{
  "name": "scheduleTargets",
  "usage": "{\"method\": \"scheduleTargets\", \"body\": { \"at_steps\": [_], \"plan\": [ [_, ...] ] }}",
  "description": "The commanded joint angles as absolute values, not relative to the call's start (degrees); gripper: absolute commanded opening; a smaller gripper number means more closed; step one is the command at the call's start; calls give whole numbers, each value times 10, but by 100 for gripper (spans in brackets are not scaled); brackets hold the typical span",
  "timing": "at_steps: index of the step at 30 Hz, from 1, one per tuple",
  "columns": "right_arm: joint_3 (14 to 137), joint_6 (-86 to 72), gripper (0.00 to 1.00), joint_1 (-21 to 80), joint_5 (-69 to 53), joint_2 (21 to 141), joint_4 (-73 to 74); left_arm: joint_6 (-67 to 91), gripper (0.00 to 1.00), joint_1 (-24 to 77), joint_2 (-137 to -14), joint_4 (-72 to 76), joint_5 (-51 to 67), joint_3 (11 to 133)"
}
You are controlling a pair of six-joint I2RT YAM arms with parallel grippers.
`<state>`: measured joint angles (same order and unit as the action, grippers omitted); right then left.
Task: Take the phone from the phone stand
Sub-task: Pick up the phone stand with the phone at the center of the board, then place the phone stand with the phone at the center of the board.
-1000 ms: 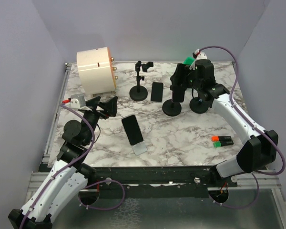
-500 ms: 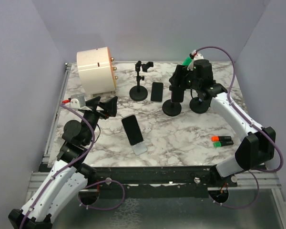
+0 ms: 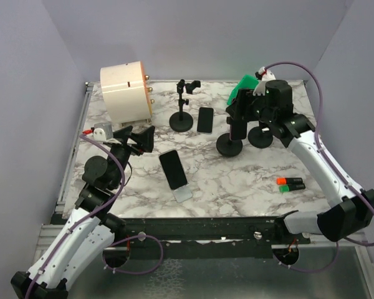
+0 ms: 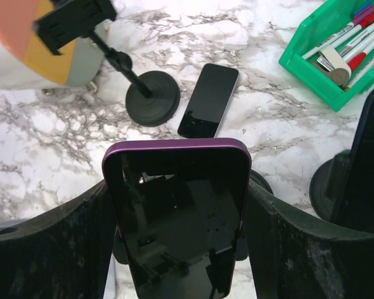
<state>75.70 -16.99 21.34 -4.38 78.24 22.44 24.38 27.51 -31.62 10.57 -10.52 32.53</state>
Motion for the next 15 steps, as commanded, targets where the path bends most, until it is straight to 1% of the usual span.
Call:
{"method": "scheduleTargets", "body": {
  "at_steps": [1, 9, 11, 15],
  "plan": [
    [781, -148, 41, 240, -67, 706, 247, 239, 99, 277, -324, 110, -88, 320],
    [789, -95, 37, 335, -47, 649, 333, 240, 99, 277, -332, 110, -77, 322],
    [776, -114, 37, 344, -74, 640, 333, 241, 99, 276, -338, 110, -70, 322],
    [732, -186, 37, 353, -124, 612, 284, 245, 99, 277, -352, 109, -59, 325]
  ]
}}
